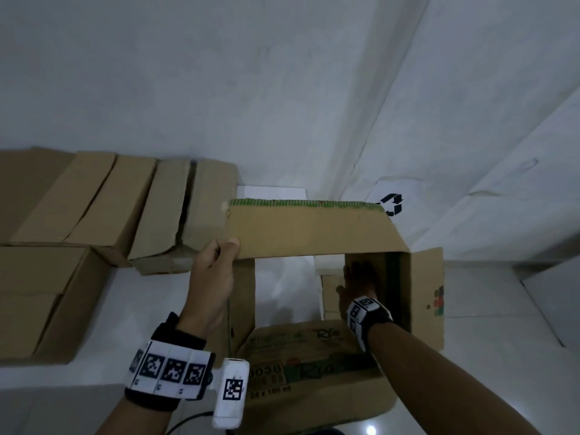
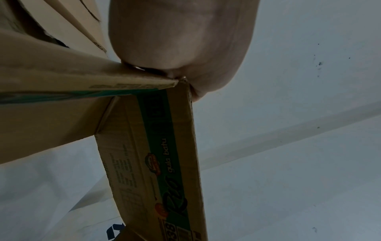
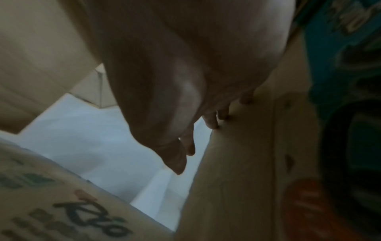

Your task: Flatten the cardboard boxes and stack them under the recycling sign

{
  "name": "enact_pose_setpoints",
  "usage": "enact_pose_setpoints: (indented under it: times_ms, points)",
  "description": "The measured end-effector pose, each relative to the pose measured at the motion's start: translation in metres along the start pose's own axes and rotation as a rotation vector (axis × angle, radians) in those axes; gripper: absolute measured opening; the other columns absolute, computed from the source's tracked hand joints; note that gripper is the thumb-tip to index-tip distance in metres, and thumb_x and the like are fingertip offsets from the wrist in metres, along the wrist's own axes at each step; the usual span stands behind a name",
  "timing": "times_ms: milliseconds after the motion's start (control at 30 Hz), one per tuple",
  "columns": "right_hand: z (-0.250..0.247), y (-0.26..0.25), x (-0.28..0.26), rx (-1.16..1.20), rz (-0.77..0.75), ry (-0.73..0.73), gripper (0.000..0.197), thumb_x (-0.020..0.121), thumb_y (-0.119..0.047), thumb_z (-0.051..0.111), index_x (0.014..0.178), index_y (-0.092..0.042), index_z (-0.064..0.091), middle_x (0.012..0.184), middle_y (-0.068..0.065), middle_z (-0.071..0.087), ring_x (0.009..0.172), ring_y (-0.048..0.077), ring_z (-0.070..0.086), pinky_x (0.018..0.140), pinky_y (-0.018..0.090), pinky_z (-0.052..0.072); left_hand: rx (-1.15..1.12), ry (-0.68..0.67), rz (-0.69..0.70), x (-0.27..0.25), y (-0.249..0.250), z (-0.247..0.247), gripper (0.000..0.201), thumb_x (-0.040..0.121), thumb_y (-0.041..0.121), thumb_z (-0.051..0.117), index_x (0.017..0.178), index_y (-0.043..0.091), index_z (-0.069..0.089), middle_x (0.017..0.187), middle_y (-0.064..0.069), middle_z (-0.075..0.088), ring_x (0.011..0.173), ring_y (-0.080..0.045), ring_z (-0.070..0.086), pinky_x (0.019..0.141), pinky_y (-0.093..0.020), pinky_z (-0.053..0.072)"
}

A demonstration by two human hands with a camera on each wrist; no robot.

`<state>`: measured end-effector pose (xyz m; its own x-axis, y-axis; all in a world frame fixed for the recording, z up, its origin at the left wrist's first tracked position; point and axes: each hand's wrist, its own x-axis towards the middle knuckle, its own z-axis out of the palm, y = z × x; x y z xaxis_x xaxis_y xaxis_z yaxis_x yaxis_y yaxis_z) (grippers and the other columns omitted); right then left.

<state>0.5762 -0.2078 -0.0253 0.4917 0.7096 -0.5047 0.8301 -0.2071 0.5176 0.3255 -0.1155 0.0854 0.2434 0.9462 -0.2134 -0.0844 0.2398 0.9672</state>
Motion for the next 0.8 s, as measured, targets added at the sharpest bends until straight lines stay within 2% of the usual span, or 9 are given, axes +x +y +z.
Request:
enact_pose_setpoints:
  times_ms: [100, 167, 267, 333, 400, 533, 600, 700, 800]
  points:
    - [-0.017, -0.003, -0.019, 0.356, -0.063, -0.007, 0.051, 0.097, -0.035, 0.036, 0.147, -0.023, 0.032, 0.158, 0.012, 0.015, 0.143, 0.035, 0.021, 0.113, 0.05, 0.026, 0.012, 0.005, -0.003, 0.0, -0.002, -0.003, 0.032, 0.092, 0.044, 0.056, 0.098, 0.014, 0.066, 0.112, -0.018, 0.065, 0.11, -0.033, 0.06, 0.102, -0.057, 0.042]
    - [-0.025, -0.006, -0.042, 0.653, -0.09, 0.262, 0.029, 0.094, -0.036, 0.044, 0.12, -0.025, 0.053, 0.133, 0.005, 0.049, 0.109, 0.024, 0.057, 0.085, 0.033, 0.049, 0.009, 0.004, -0.022, 0.002, -0.005, -0.009, 0.034, 0.092, 0.045, 0.057, 0.101, 0.015, 0.067, 0.11, -0.015, 0.067, 0.109, -0.031, 0.061, 0.102, -0.056, 0.043]
    - [-0.035, 0.006, -0.085, 0.933, 0.028, 0.694, 0.008, 0.089, -0.027, 0.059, 0.094, -0.024, 0.053, 0.098, -0.005, 0.054, 0.07, 0.009, 0.055, 0.057, 0.022, 0.048, -0.026, -0.014, -0.052, 0.003, -0.006, -0.019, 0.025, 0.096, 0.035, 0.055, 0.106, 0.017, 0.069, 0.11, -0.008, 0.071, 0.109, -0.027, 0.063, 0.1, -0.047, 0.048]
    - [-0.036, 0.025, -0.099, 1.124, 0.138, 0.859, 0.023, 0.083, -0.016, 0.068, 0.097, -0.018, 0.049, 0.1, -0.003, 0.046, 0.074, 0.011, 0.05, 0.059, 0.022, 0.046, -0.01, -0.025, -0.026, 0.002, -0.006, -0.024, 0.026, 0.098, 0.03, 0.052, 0.109, 0.011, 0.066, 0.102, -0.001, 0.072, 0.103, -0.019, 0.065, 0.09, -0.031, 0.052]
    - [-0.033, 0.051, -0.102, 1.18, 0.234, 0.943, 0.044, 0.077, -0.012, 0.073, 0.111, -0.014, 0.046, 0.114, 0.005, 0.043, 0.095, 0.018, 0.048, 0.074, 0.031, 0.048, 0.024, -0.036, 0.016, -0.001, -0.005, -0.029, 0.032, 0.099, 0.028, 0.049, 0.115, 0.003, 0.061, 0.096, 0.007, 0.07, 0.096, -0.01, 0.064, 0.081, -0.021, 0.048]
    - [-0.013, 0.098, -0.083, 0.859, 0.171, 0.688, 0.07, 0.074, -0.032, 0.073, 0.134, -0.021, 0.04, 0.146, 0.01, 0.033, 0.141, 0.03, 0.022, 0.113, 0.052, 0.023, 0.05, -0.086, 0.022, -0.003, -0.006, -0.036, 0.033, 0.099, 0.027, 0.048, 0.115, 0.0, 0.059, 0.104, 0.001, 0.068, 0.097, -0.008, 0.064, 0.084, -0.023, 0.046]
    - [-0.005, 0.115, -0.074, 0.739, 0.134, 0.61, 0.056, 0.076, -0.038, 0.069, 0.126, -0.022, 0.05, 0.137, 0.008, 0.047, 0.138, 0.03, 0.029, 0.115, 0.053, 0.019, 0.11, -0.116, 0.042, -0.006, -0.006, -0.034, 0.032, 0.097, 0.03, 0.049, 0.102, -0.001, 0.059, 0.093, 0.001, 0.065, 0.09, -0.01, 0.06, 0.082, -0.026, 0.045]
    - [-0.003, 0.138, -0.073, 0.681, 0.118, 0.697, 0.037, 0.079, -0.049, 0.058, 0.104, -0.021, 0.06, 0.11, 0.007, 0.061, 0.117, 0.031, 0.051, 0.11, 0.05, 0.024, 0.29, -0.124, 0.1, -0.01, -0.007, -0.023, 0.034, 0.092, 0.039, 0.052, 0.079, 0.008, 0.052, 0.067, 0.006, 0.048, 0.067, -0.006, 0.047, 0.066, -0.027, 0.035]
    - [-0.009, 0.166, -0.079, 0.618, 0.095, 0.81, 0.035, 0.079, -0.055, 0.044, 0.089, -0.027, 0.062, 0.086, -0.001, 0.062, 0.091, 0.028, 0.059, 0.098, 0.047, 0.033, 0.429, -0.085, 0.194, -0.011, -0.009, -0.013, 0.042, 0.092, 0.039, 0.055, 0.08, -0.001, 0.049, 0.068, -0.011, 0.042, 0.065, -0.01, 0.043, 0.063, -0.028, 0.032]
